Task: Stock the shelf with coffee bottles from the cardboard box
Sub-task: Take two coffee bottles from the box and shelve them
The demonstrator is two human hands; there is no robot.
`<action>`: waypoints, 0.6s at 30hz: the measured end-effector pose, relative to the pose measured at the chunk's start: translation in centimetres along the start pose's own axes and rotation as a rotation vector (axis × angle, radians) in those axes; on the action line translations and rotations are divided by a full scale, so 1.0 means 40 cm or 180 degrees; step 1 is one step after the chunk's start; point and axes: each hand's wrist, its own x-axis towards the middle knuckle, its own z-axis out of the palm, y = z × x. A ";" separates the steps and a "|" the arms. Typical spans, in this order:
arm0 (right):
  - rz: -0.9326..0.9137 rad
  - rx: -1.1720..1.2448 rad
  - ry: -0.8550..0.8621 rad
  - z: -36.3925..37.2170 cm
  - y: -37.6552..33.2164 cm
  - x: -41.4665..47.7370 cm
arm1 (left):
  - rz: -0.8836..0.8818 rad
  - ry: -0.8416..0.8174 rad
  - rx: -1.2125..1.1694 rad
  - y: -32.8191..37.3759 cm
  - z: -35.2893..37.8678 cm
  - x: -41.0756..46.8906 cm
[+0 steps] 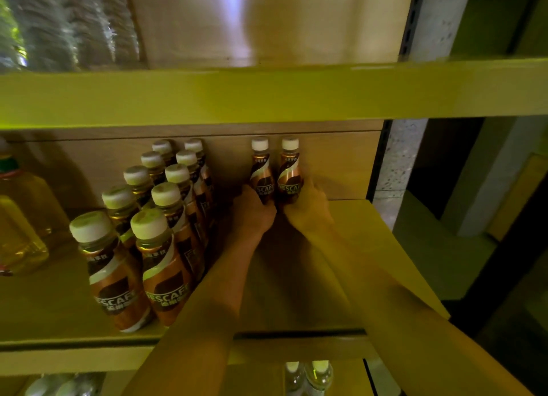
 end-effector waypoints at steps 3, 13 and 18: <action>-0.0226 -0.0792 -0.0102 -0.037 0.005 -0.046 | 0.0230 0.0180 0.0420 0.007 -0.016 -0.050; -0.0508 -0.1653 -0.0231 -0.181 0.025 -0.327 | 0.1040 -0.0151 0.1479 0.024 -0.086 -0.339; -0.0606 -0.1624 -0.0149 -0.213 0.030 -0.477 | 0.1053 -0.0244 0.1638 0.006 -0.125 -0.469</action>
